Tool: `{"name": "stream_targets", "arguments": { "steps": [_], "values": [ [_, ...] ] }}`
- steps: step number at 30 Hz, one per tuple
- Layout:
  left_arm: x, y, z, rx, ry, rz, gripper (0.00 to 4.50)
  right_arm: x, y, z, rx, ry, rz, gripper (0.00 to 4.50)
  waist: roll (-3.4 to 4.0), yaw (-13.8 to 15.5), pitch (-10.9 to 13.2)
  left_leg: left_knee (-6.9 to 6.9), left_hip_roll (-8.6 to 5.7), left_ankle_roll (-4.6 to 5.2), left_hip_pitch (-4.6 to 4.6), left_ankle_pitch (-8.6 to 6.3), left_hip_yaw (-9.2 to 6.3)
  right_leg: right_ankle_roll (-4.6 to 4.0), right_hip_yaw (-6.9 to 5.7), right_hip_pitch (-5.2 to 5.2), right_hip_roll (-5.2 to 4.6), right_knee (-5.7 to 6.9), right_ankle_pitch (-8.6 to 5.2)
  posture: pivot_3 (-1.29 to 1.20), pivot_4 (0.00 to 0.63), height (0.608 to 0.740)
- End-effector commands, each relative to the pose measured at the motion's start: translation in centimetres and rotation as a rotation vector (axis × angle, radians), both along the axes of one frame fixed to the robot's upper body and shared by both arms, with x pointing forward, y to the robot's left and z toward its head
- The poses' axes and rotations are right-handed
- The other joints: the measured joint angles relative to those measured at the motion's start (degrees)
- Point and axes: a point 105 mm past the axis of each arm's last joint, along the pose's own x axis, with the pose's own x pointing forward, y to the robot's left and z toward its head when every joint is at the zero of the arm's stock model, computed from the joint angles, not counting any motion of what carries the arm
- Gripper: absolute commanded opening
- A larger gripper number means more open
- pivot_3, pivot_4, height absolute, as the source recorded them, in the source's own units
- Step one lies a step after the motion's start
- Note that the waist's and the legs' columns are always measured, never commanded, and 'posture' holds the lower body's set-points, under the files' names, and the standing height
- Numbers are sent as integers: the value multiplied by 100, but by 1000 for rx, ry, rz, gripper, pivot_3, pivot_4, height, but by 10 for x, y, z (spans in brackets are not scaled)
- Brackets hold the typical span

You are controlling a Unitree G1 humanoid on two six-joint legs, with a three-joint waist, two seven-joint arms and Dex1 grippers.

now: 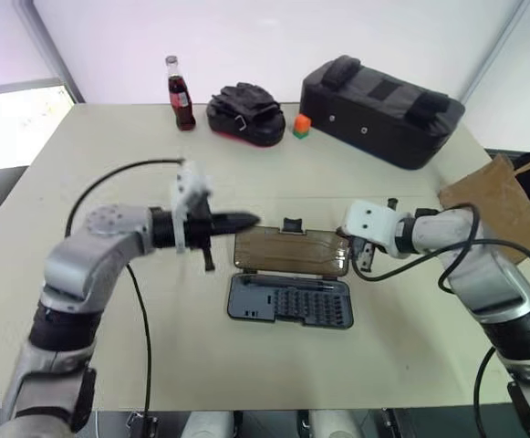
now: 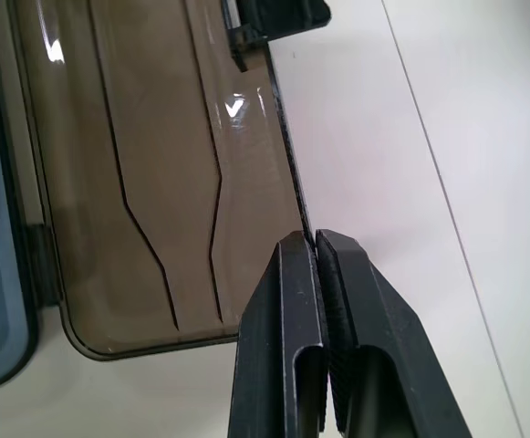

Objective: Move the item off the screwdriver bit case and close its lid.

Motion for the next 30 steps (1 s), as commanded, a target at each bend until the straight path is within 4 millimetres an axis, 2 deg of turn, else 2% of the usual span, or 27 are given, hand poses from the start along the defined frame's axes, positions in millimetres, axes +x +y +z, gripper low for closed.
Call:
{"name": "stream_targets", "arguments": {
  "steps": [1, 3, 7, 9, 11, 15, 18, 24, 27, 30],
  "values": [
    [24, 20, -7, -61, 22, 161, 0, 1, 0, 18, 15, -72, 2, 40, 0, -17, 0, -1, 0, -1, 0, 1, -1, 0, -1, 0, 0, 0, 0, 0, 150, 740],
    [31, 23, -21, -57, 67, 194, 0, 1, 1, 18, 17, -74, 2, 40, -2, -36, 1, 0, 0, -2, -3, 1, -1, 0, -1, -1, -2, 0, 0, 0, 150, 740],
    [46, 32, -63, 30, 146, 248, 0, 0, 4, 19, 24, -77, 5, 40, -2, -41, 1, 0, -5, -5, -4, 3, -1, 1, -1, -1, -4, -2, 0, 0, 150, 740],
    [49, 26, -78, 90, 154, 208, 0, 1, 5, 19, 27, -78, 7, 40, -2, -39, 1, 0, -8, -8, -4, 5, -1, 0, -1, -1, -4, -1, 1, 0, 150, 740],
    [48, 13, -88, 95, 203, 117, 0, 1, 7, 18, 29, -78, 8, 40, -2, -29, 1, 0, -10, -10, -5, 6, -1, 0, -2, -1, -4, -1, 1, 0, 150, 740],
    [42, -17, -89, 51, 243, -86, 0, 2, 8, 18, 32, -77, 8, 40, -3, -22, 1, 1, -12, -10, -11, 5, -1, 1, -4, -2, -5, -4, 1, 0, 150, 740],
    [46, -32, -84, -18, 278, -143, 0, 2, 9, 17, 37, -73, 8, 40, -3, -47, 1, 1, -12, -9, -12, 5, -1, 1, -4, -2, -5, -4, 1, 0, 150, 740],
    [48, -37, -95, 19, 317, -184, 0, 3, 11, 13, 43, -53, -17, 40, -3, -67, 1, 1, -9, -8, -10, 5, -1, 2, -6, -7, -1, 3, 2, 0, 150, 740],
    [48, -36, -97, 36, 303, -189, 0, 0, 11, 9, 35, -33, -23, 888, -3, -52, 1, 1, -9, -8, -12, 5, -2, 2, -6, -7, -2, 3, 2, 0, 150, 740],
    [48, -34, -99, 59, 288, -192, 0, -5, 12, 11, 31, -33, -24, 2383, -3, -48, 1, 2, -10, -8, -13, 5, -2, 2, -5, -7, -4, 3, 2, 0, 150, 740]
  ]
}}
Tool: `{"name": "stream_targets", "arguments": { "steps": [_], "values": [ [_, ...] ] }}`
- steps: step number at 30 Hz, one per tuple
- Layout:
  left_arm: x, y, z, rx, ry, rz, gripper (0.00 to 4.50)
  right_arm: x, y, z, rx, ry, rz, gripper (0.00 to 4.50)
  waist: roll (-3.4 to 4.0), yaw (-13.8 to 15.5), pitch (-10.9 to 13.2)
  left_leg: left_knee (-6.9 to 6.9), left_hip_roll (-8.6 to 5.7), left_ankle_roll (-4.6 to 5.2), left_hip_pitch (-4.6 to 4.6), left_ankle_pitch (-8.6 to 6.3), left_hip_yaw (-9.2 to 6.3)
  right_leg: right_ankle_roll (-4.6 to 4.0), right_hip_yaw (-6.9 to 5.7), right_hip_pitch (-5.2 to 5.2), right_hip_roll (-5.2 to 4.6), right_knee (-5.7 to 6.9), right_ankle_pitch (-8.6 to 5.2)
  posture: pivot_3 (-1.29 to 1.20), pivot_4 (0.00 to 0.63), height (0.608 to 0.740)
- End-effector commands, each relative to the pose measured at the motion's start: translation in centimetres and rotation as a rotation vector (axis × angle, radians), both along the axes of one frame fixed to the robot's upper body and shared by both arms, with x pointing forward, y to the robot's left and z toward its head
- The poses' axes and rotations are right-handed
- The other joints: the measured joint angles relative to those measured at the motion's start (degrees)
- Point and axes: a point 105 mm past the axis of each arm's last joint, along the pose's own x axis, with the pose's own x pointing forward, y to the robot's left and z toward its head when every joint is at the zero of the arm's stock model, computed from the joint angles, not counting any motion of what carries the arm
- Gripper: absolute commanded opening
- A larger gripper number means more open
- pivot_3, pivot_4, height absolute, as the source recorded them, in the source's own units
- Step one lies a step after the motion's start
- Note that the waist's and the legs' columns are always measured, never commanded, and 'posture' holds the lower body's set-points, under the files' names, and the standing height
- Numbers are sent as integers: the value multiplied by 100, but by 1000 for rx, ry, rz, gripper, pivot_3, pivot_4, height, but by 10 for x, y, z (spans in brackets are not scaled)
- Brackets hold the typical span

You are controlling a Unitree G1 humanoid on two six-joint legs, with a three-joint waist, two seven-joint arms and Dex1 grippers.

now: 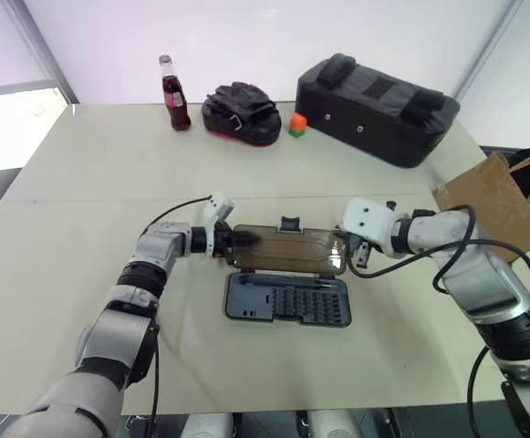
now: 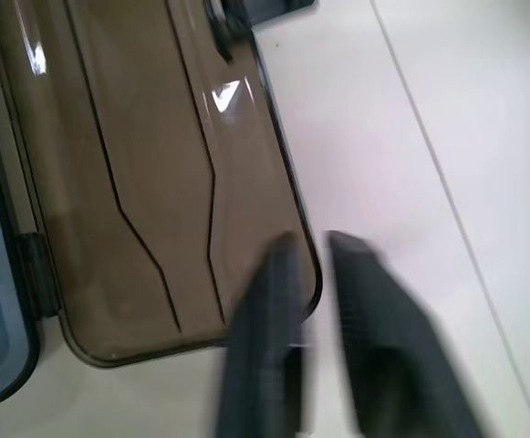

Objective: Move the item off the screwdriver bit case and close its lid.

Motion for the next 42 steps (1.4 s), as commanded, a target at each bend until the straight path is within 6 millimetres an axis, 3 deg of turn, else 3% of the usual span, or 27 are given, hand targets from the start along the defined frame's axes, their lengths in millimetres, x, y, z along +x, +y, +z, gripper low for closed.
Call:
{"name": "stream_targets", "arguments": {
  "steps": [1, 3, 5, 8, 10, 12, 15, 20, 24, 27, 29, 32, 36, 39, 42],
  "values": [
    [3, 0, 8, 16, -55, -22, 0, -7, 5, 17, -4, -51, 18, 2971, 0, 2, 0, 0, 0, 0, 0, 0, 0, 0, 0, 0, 0, 0, 0, 0, 150, 740],
    [3, -1, 9, 12, -67, -32, 0, -15, 4, 35, 17, -56, 10, 3940, 0, 4, 0, 0, 0, 0, 0, 0, -1, 0, 0, -1, 0, 0, 0, 0, 150, 740],
    [3, -2, 13, 0, -81, -44, 0, -22, 4, 54, 61, -62, 3, 3940, 0, 5, 0, 0, 0, 0, -2, 0, -2, 0, 0, -1, 0, 0, 0, 0, 150, 740],
    [4, -6, 30, -51, -112, -74, 0, -43, 6, 93, 274, -42, -9, 3940, 0, 8, 0, 2, 1, 0, -4, 0, -5, 0, 0, -2, 0, 1, 0, 0, 150, 740],
    [2, -8, 41, -80, -128, -102, 0, -62, 11, 103, 384, 22, 31, 3940, 0, 17, 0, 2, 3, 0, -9, 0, -10, 0, -2, -6, 0, 2, 0, 0, 150, 740],
    [-3, -12, 57, -114, -143, -163, 0, -82, 15, 102, 483, 113, 64, 3940, -2, 25, -1, 2, 7, 0, -13, 0, -18, 0, -8, -6, 1, -1, 0, 0, 150, 740],
    [-12, -15, 73, -144, -157, -235, 0, -97, 15, 96, 549, 188, 61, 3940, -1, 70, -1, 1, 10, 2, -19, -1, -21, 0, -11, -7, -1, -3, 0, 0, 150, 740],
    [-43, -19, 96, -169, -98, -411, 0, -101, 11, 87, 606, 219, 19, 3940, 1, 104, -2, 2, 7, 2, -18, -1, -15, 0, -7, -7, -7, -2, 0, 0, 150, 740],
    [-75, -21, 95, -109, -57, -555, 0, -101, 5, 84, 625, 223, -16, 3940, 3, 93, -2, 2, 8, 2, -15, -1, -15, 0, -6, -8, -4, 3, 0, 0, 150, 740],
    [-88, -21, 90, -87, -23, -601, 0, -99, 1, 85, 632, 215, -36, 3940, 3, 97, -2, 2, 9, 2, -13, -1, -13, -1, -4, -8, -3, 7, 0, 0, 150, 740],
    [-81, -21, 90, -99, -38, -555, 0, -98, 0, 86, 634, 209, -47, 3940, 3, 103, -2, 3, 10, 2, -12, -1, -13, -1, -4, -7, -4, 9, 0, 0, 150, 740],
    [-54, -19, 102, -141, -113, -409, 0, -96, -2, 85, 633, 204, -67, 3940, 3, 131, -2, 5, 9, 2, -11, -1, -13, -1, -4, -7, -4, 13, 0, 0, 150, 740],
    [-15, 0, 96, -63, -206, -195, 0, -93, -3, 83, 601, 193, -79, 3940, 1, 125, -1, 7, 3, 2, -11, -1, -13, -1, -5, -7, -3, 13, 0, 0, 150, 740],
    [3, 22, 74, 93, -257, -87, 0, -72, -9, 75, 491, 143, -126, 3940, 2, 74, -2, 5, 1, 2, -8, -1, -6, -1, -4, -9, -3, 12, 0, 0, 150, 740],
    [0, 32, 60, 192, -282, -109, 0, -44, -19, 55, 363, 119, -169, 3940, 0, 8, -1, 5, 1, 2, -7, -1, -1, -1, -4, -9, -2, 13, 0, 0, 150, 740]
  ]
}}
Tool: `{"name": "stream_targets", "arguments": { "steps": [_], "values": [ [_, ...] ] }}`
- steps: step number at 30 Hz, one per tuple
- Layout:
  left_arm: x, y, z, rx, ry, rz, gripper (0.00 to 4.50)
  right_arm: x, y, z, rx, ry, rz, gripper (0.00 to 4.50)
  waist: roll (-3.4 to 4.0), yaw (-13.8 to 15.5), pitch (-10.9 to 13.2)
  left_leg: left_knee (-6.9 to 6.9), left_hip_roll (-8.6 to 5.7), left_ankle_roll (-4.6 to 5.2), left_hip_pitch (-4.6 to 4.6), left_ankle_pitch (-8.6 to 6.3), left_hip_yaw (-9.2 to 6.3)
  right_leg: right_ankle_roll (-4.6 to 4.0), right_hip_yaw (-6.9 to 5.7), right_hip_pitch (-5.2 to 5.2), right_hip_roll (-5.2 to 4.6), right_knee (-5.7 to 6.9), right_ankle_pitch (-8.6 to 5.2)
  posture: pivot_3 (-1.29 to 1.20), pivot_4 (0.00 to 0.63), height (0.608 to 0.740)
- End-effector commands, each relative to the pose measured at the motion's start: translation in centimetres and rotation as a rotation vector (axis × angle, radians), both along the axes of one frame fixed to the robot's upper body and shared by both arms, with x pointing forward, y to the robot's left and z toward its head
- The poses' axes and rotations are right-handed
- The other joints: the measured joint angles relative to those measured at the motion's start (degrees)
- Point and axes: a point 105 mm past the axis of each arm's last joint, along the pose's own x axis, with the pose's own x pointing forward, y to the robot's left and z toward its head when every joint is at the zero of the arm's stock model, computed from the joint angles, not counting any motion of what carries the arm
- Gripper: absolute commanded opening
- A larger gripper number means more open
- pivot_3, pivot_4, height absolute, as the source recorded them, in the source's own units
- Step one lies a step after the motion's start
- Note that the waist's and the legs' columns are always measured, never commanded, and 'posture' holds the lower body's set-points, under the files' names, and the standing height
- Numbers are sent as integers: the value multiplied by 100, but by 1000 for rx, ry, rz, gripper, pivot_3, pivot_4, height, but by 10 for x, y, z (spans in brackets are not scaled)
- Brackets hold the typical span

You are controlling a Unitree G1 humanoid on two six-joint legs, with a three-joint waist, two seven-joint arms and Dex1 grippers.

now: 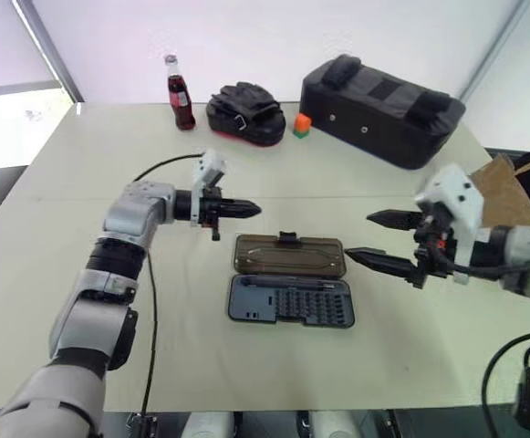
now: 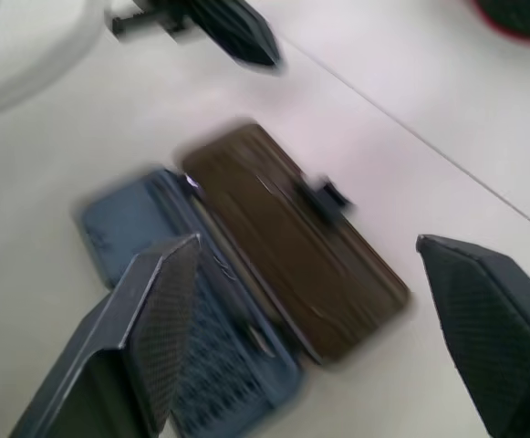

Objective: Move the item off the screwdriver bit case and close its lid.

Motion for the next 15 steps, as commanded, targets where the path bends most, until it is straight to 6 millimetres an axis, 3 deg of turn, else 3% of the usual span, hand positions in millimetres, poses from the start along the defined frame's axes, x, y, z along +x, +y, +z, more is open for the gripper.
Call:
{"name": "stream_targets", "arguments": {
  "steps": [1, 9, 15],
  "values": [
    [-10, 4, 0, 77, -58, -66, 0, 31, -10, -16, -111, -44, -22, 3940, -2, -31, 1, 0, 0, 0, -1, 0, 0, 0, 0, 0, 0, 0, 0, 0, 150, 740],
    [-97, -5, -2, 193, -32, -371, 0, 78, -14, -47, -187, -24, 34, 3940, 3, -47, 3, -3, 21, 0, -12, 0, 5, 0, 10, -14, 0, -5, 0, 0, 150, 740],
    [-125, -17, -23, 277, -58, -444, 0, 95, -10, -54, -209, -19, 66, 3940, 3, -31, 4, -2, 20, -1, -12, 0, 3, -1, 9, -11, 0, -4, -1, 0, 150, 740]
  ]
}}
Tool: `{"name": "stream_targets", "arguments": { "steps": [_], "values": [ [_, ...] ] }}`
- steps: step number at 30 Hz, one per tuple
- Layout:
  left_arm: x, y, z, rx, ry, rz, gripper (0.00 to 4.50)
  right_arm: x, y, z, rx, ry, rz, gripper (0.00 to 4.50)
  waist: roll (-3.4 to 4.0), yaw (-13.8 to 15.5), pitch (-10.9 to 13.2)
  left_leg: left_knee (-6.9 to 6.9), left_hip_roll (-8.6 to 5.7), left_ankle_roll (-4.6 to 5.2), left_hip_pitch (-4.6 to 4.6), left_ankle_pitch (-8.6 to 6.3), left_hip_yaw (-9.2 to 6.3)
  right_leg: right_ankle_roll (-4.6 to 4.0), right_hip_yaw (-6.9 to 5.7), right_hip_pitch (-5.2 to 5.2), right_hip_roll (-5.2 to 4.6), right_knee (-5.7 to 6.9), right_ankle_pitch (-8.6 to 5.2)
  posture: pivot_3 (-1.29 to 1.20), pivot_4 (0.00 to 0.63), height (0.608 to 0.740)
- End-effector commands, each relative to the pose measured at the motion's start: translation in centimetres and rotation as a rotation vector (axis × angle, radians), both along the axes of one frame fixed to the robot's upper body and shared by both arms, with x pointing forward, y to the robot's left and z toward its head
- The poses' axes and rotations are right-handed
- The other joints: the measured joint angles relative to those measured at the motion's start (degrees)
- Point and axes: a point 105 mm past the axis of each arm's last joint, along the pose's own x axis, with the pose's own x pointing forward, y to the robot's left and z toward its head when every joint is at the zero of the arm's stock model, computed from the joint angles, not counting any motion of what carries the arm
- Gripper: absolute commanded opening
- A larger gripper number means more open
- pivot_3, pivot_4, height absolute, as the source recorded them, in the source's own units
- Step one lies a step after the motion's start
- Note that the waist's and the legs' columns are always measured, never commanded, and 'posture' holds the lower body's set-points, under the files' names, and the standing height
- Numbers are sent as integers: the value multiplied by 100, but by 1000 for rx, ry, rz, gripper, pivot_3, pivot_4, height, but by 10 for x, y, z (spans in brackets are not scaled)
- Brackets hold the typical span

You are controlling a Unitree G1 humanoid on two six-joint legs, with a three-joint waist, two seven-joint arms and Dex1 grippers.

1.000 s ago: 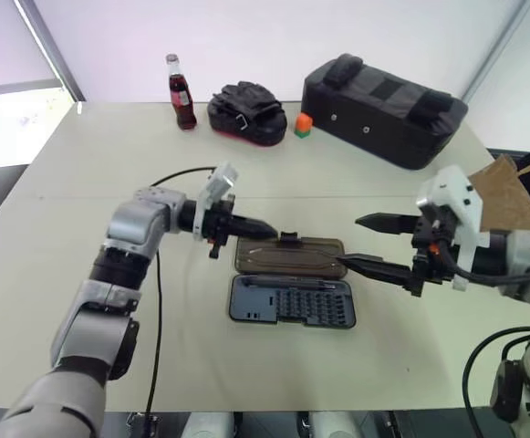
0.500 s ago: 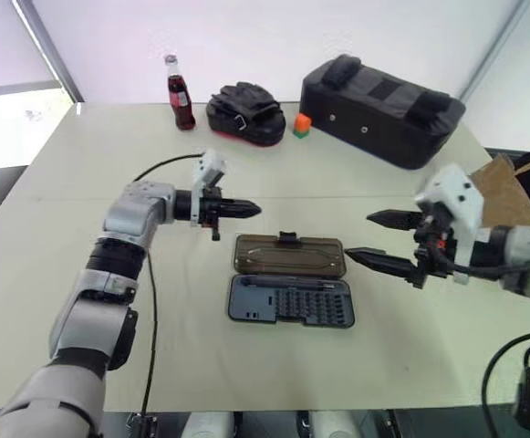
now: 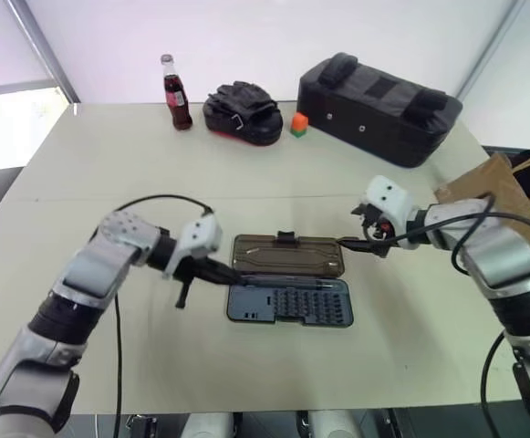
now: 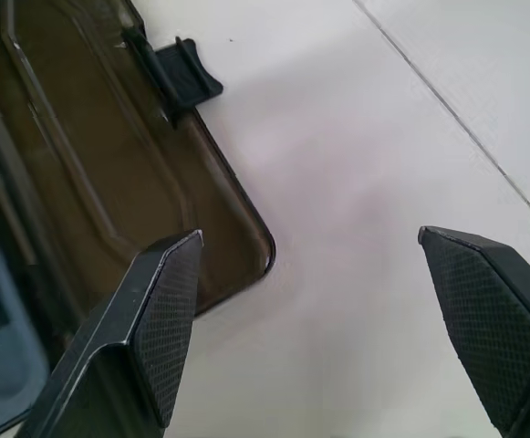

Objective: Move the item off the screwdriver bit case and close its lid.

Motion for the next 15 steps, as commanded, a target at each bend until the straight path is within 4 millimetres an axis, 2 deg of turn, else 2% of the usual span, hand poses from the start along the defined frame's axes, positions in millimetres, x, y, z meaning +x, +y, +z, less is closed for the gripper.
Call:
{"name": "stream_targets", "arguments": {
  "steps": [1, 5, 15],
  "values": [
    [-12, -8, -2, 33, -48, -52, 0, 9, 2, 14, -19, -56, 28, 3940, 0, -3, 0, 0, -1, 0, 0, 0, 1, 0, 0, 0, 0, 0, 0, 0, 150, 740],
    [-18, -12, -10, 56, -58, -75, 0, 13, 5, 15, -26, -63, 45, 3940, 1, -9, 0, 0, -2, 0, 1, 0, 1, 0, 0, 0, 3, 0, 0, 0, 150, 740],
    [-10, -17, -17, 100, -93, -46, 0, 15, 13, 6, -27, -42, 64, 3940, 1, -9, 0, 0, -10, 0, 1, 0, 1, 0, -1, 0, 5, 3, 0, 0, 150, 740]
  ]
}}
